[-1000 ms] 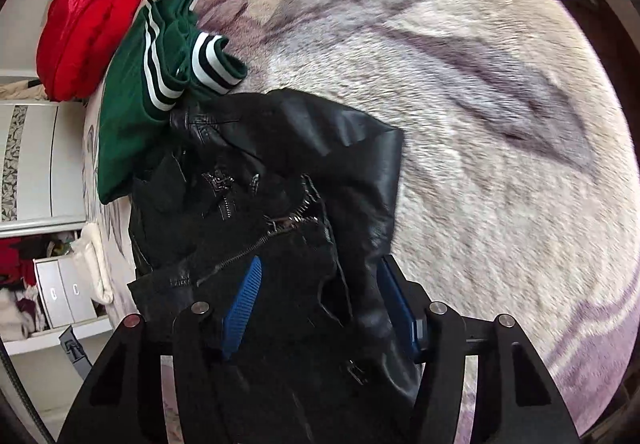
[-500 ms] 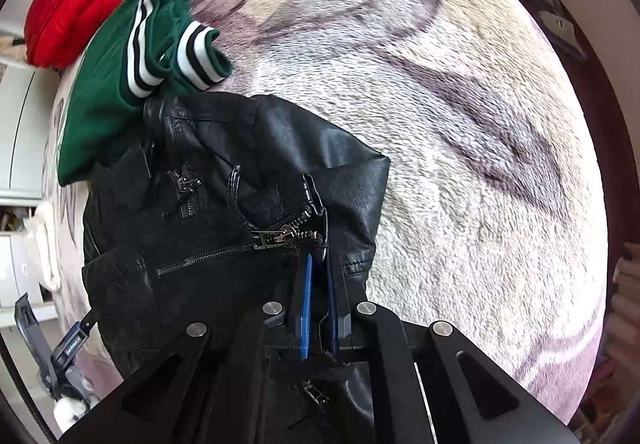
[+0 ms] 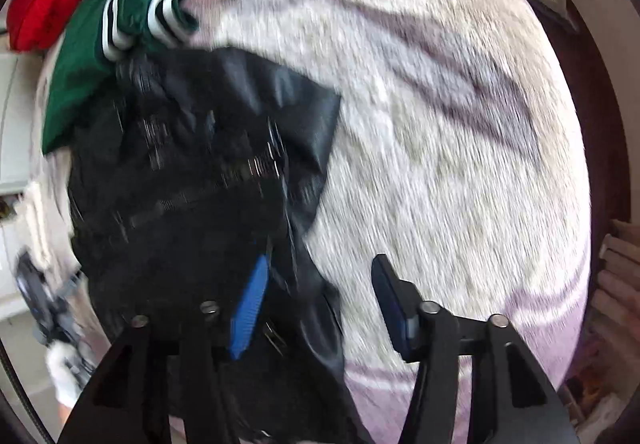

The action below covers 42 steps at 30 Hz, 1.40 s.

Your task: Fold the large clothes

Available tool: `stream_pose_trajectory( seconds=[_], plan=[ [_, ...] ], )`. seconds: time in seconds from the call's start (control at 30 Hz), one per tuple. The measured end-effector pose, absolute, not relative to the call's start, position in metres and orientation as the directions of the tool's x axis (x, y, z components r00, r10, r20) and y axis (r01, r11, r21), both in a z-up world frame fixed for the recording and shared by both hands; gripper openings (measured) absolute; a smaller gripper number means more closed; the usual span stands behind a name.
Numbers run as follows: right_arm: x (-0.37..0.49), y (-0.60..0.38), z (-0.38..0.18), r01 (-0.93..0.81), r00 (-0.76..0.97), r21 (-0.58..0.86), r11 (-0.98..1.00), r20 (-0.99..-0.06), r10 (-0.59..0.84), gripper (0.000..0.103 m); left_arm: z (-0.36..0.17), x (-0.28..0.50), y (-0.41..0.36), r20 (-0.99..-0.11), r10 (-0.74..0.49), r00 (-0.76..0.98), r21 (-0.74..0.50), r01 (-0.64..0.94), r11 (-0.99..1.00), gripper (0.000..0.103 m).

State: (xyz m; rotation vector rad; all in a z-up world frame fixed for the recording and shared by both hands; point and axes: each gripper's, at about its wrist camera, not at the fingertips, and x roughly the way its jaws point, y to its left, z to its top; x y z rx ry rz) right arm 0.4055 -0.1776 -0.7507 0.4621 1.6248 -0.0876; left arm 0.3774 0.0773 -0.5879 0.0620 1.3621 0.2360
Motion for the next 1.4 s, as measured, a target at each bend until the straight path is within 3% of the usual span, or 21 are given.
stream_pose_trajectory(
  seconds=[0.17, 0.3, 0.4, 0.5, 0.7, 0.87, 0.97, 1.1, 1.23, 1.4],
  plan=[
    [0.376, -0.136, -0.784, 0.287, -0.171, 0.177, 0.942, -0.958, 0.232, 0.057, -0.558, 0.328, 0.090, -0.963, 0.192, 0.189, 0.167, -0.139, 0.976, 0.103],
    [0.377, -0.101, -0.806, 0.193, -0.203, 0.061, 0.979, -0.974, 0.100, 0.056, -0.585, 0.311, 0.071, -0.974, 0.198, 0.109, 0.190, -0.075, 0.979, 0.103],
    [0.386, -0.109, -0.799, 0.282, -0.148, -0.008, 0.959, -0.988, 0.035, 0.040, -0.617, 0.320, 0.074, -0.953, 0.293, 0.072, 0.289, -0.064, 0.955, 0.103],
    [0.386, -0.123, -0.803, 0.417, -0.143, 0.010, 0.909, -0.987, 0.077, 0.040, -0.629, 0.326, 0.097, -0.984, 0.175, 0.035, 0.167, -0.152, 0.974, 0.103],
    [0.384, -0.088, -0.799, 0.369, -0.138, -0.088, 0.925, -0.990, -0.039, 0.040, -0.623, 0.314, 0.102, -0.986, 0.152, 0.063, 0.142, -0.137, 0.980, 0.103],
    [0.380, -0.061, -0.794, 0.313, -0.092, -0.070, 0.947, -0.995, -0.043, 0.040, -0.601, 0.316, 0.094, -0.972, 0.212, 0.102, 0.202, -0.101, 0.974, 0.103],
    [0.380, -0.073, -0.809, 0.383, -0.109, -0.041, 0.923, -0.994, 0.001, 0.041, -0.616, 0.318, 0.093, -0.975, 0.207, 0.079, 0.198, -0.108, 0.974, 0.103],
    [0.384, -0.063, -0.810, 0.347, -0.105, -0.081, 0.934, -0.993, -0.047, 0.041, -0.614, 0.319, 0.096, -0.975, 0.208, 0.074, 0.198, -0.125, 0.972, 0.103],
    [0.374, -0.064, -0.797, 0.321, -0.136, -0.014, 0.947, -0.990, 0.031, 0.048, -0.582, 0.309, 0.082, -0.948, 0.301, 0.101, 0.287, -0.135, 0.948, 0.103],
    [0.354, -0.091, -0.772, 0.227, -0.200, 0.064, 0.972, -0.974, 0.111, 0.048, -0.533, 0.272, 0.043, -0.905, 0.404, 0.130, 0.381, -0.172, 0.908, 0.103]
  ],
)
